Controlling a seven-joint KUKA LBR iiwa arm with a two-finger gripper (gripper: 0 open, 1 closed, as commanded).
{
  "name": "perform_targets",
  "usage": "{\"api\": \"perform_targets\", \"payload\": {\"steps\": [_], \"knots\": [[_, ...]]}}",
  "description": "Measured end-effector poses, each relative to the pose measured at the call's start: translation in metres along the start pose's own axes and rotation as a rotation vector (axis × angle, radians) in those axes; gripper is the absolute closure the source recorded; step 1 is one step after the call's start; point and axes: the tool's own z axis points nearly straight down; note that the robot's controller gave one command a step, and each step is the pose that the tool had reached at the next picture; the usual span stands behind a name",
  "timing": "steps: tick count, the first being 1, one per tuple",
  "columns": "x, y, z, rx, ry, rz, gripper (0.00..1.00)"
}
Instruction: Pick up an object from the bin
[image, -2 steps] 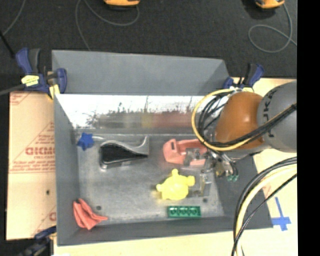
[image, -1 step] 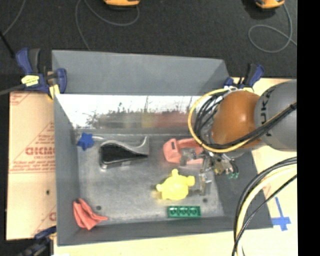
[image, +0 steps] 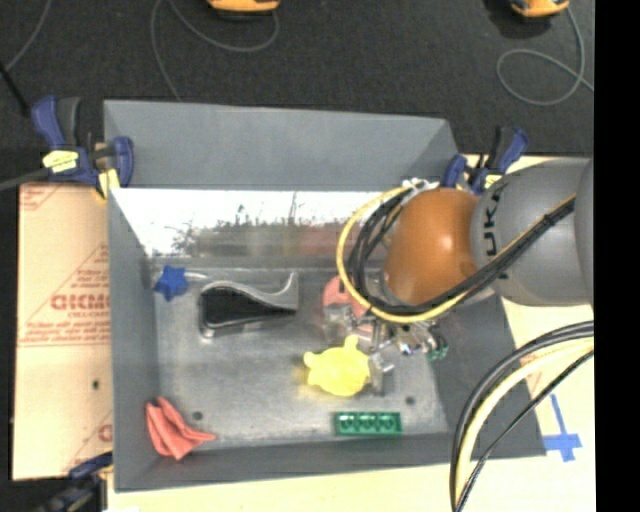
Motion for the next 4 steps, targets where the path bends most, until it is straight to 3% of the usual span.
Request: {"api": "perform_targets", "payload": {"steps": [1,2,3,4], "knots": [[0.054,-0.01,0.013,0.005,0.002,0.004,1.0],[0.054,-0.01,0.013,0.005,0.002,0.003,1.0],[0.057,-0.012,-0.04,0.002,0.007,-0.001,1.0],[0.052,-0.017,-0.087,0.006,0.001,0.031,1.0]]}}
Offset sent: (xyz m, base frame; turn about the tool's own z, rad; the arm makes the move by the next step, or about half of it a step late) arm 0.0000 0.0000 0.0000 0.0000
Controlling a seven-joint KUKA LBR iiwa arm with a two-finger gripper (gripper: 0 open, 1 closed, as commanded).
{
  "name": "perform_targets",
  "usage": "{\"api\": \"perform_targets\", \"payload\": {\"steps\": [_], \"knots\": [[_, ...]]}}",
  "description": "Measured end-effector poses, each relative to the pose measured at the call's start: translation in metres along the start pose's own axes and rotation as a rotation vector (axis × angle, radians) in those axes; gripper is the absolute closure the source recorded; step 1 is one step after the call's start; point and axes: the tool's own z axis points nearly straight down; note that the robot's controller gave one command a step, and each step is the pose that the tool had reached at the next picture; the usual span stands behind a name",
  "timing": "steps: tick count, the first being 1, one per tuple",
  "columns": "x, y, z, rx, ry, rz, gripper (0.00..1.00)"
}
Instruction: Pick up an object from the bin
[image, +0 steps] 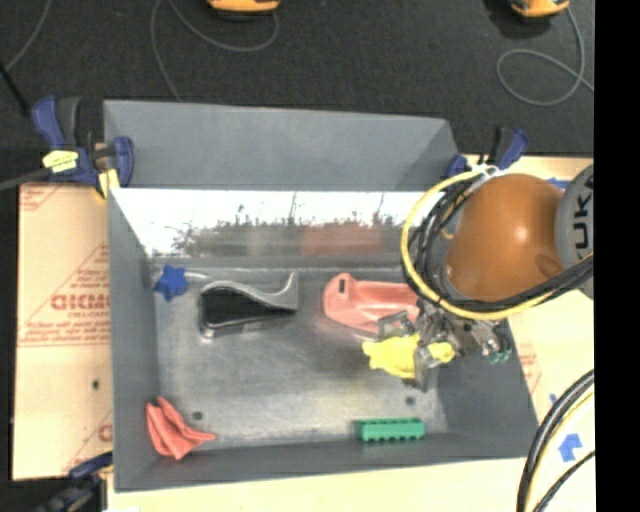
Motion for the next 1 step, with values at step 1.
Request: {"api": "perform_targets", "payload": {"steps": [1], "knots": [[0.0139,-0.0032,-0.12,-0.002,0.002,-0.058,1.0]]}}
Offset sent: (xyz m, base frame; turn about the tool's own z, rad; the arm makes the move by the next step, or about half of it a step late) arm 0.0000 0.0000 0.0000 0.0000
